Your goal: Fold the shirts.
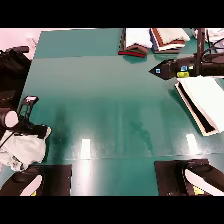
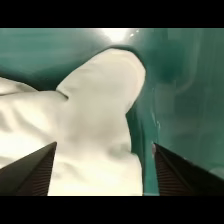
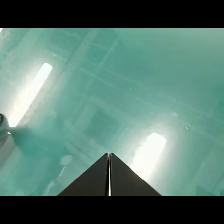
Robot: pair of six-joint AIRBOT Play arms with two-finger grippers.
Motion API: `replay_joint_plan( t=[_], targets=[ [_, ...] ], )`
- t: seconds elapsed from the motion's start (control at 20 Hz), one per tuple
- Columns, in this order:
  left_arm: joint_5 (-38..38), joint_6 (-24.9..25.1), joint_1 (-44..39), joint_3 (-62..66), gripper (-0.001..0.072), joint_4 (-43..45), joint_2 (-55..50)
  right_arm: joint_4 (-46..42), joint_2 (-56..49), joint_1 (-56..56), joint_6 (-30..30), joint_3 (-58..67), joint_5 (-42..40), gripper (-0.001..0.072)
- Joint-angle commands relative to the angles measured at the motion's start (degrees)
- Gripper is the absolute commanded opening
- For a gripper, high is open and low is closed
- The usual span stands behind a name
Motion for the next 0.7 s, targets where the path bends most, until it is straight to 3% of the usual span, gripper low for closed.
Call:
replay_joint_plan(
  t=[0.0,0.1,0.15,0.25,0.4,0.65],
  targets=[
    [3.06,-2.16,0.15,-3.58,0.0359,1.27,0.22,0.02,-0.04,0.04,0.00,0.04,0.33,0.0016],
    [2.49,-2.23,0.15,-3.15,0.0102,1.27,0.22,0.02,-0.04,0.04,0.00,0.04,0.31,0.0016],
    [2.05,-2.25,0.15,-2.40,0.0025,1.25,0.22,0.04,-0.02,0.04,0.02,0.04,0.31,0.0016],
    [0.79,-2.29,0.15,2.34,0.0023,1.27,0.22,0.11,0.00,0.04,0.02,0.28,0.15,0.0016],
    [-0.57,-1.53,-1.49,19.10,0.0022,1.22,0.28,0.11,0.00,0.04,0.02,4.92,0.24,0.0016],
    [2.10,0.48,-14.49,47.98,0.0022,1.18,0.24,-0.07,-0.02,0.04,0.04,17.75,-1.27,0.0016]
  ],
)
